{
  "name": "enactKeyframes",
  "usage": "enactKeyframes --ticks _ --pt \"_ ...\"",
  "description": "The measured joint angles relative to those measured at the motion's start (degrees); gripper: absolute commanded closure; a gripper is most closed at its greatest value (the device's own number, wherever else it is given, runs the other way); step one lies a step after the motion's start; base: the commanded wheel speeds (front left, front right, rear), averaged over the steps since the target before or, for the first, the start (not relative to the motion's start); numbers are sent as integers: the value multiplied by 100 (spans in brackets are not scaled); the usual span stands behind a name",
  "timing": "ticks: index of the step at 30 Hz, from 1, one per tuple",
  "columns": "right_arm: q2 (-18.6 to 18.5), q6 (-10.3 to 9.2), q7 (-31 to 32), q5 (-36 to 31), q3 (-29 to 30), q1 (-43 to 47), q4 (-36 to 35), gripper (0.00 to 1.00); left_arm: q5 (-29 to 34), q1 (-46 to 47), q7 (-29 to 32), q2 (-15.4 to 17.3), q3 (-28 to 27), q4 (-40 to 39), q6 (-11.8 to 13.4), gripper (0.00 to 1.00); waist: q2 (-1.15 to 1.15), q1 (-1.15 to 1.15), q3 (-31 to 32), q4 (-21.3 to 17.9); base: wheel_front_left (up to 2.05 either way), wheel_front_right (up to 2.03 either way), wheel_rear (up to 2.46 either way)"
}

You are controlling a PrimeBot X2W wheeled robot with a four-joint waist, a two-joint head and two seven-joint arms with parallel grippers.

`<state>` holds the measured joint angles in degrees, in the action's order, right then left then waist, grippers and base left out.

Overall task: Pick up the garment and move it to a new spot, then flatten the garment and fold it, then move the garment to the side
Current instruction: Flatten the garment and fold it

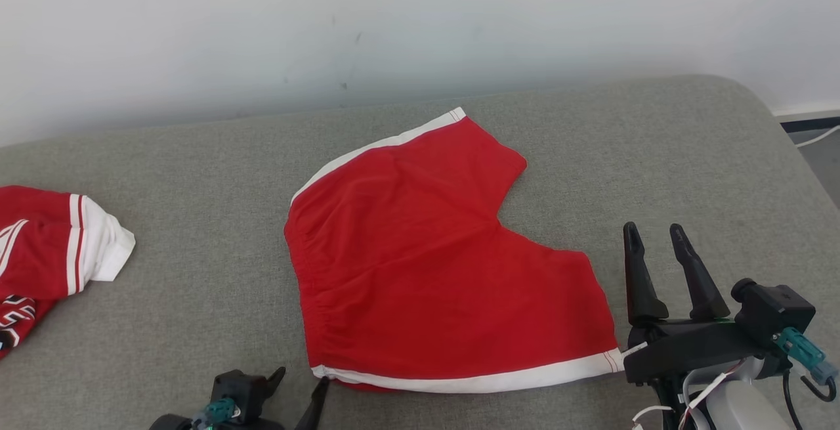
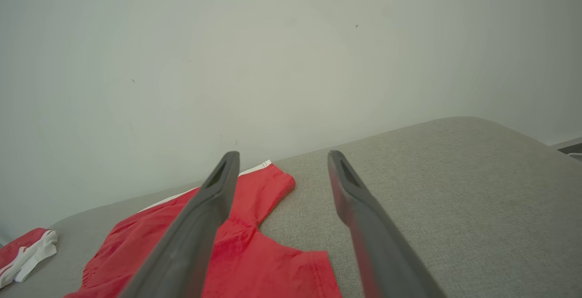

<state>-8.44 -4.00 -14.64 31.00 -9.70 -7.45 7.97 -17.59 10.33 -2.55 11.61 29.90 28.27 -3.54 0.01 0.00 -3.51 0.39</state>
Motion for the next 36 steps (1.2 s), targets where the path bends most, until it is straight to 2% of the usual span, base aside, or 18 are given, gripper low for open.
enactKeyframes --ticks 15,16,18,19,28,32,33,36 --pt "43 32 0 -88 112 1 -1 0 171 344 -304 -15 288 162 -216 0 0 0 -68 -12 0 0 0" --pt "49 40 0 -96 112 1 -1 0 171 344 -312 -1 301 170 -254 8 0 0 -73 -7 0 0 0" --pt "56 51 0 -113 114 1 -1 0 171 345 -363 24 336 181 -255 79 0 0 -83 1 0 0 0" --pt "59 56 0 -130 116 1 -1 0 174 346 -366 35 363 192 -258 100 0 0 -88 4 0 0 0" --pt "-30 152 75 -293 9 18 212 0 189 403 -513 23 438 292 -304 100 0 0 -123 36 0 0 0" --pt "-305 307 692 -393 -342 232 541 0 189 420 -556 -14 468 332 -305 100 0 0 -135 61 0 0 0" --pt "-378 357 1036 -409 -528 380 676 0 188 426 -579 -30 480 348 -304 100 0 0 -142 74 0 0 0" --pt "-427 356 1299 -450 -635 516 755 0 188 436 -606 -37 490 366 -305 100 0 0 -150 85 0 0 0"
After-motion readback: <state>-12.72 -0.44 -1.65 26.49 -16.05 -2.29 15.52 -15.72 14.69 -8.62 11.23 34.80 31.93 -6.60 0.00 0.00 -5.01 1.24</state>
